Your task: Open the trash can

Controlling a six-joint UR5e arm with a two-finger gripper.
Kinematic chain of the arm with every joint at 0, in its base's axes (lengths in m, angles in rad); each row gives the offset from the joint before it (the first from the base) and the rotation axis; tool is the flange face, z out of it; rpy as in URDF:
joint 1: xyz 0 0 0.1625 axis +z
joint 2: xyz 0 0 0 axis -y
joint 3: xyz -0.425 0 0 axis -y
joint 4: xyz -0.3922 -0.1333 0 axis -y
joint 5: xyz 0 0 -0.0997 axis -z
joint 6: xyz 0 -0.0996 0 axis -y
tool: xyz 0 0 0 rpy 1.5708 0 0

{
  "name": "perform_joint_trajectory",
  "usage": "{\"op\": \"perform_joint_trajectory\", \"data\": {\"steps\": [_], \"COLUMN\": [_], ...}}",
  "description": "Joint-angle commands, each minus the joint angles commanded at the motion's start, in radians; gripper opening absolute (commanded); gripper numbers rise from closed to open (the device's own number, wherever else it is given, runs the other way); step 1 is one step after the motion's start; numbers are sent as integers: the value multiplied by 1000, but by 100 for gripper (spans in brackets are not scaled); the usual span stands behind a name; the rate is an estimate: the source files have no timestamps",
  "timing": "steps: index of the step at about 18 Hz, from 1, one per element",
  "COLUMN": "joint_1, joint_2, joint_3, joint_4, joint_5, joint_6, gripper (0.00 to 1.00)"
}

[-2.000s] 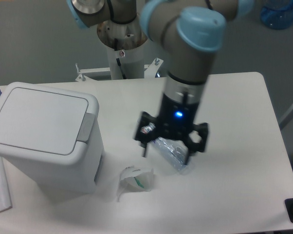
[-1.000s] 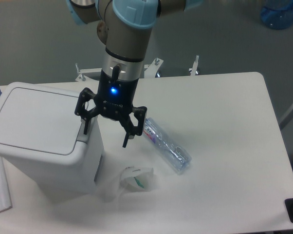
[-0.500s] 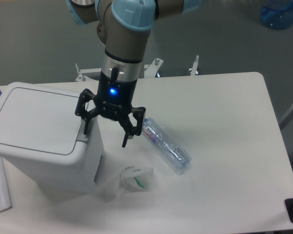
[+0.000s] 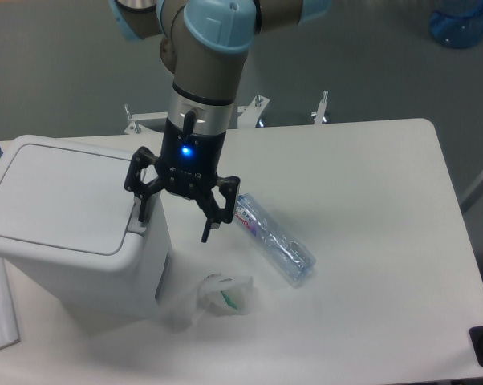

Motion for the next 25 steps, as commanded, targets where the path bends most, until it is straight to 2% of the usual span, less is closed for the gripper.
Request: {"op": "perform_joint_trajectory", "data": {"steps": [17, 25], "joint_1": [0, 12], "joint_2": [-2, -11], "joint_3": [0, 55], "joint_4": [3, 2], "joint_5": [0, -3], "joint_6": [0, 1], "gripper": [100, 100]}}
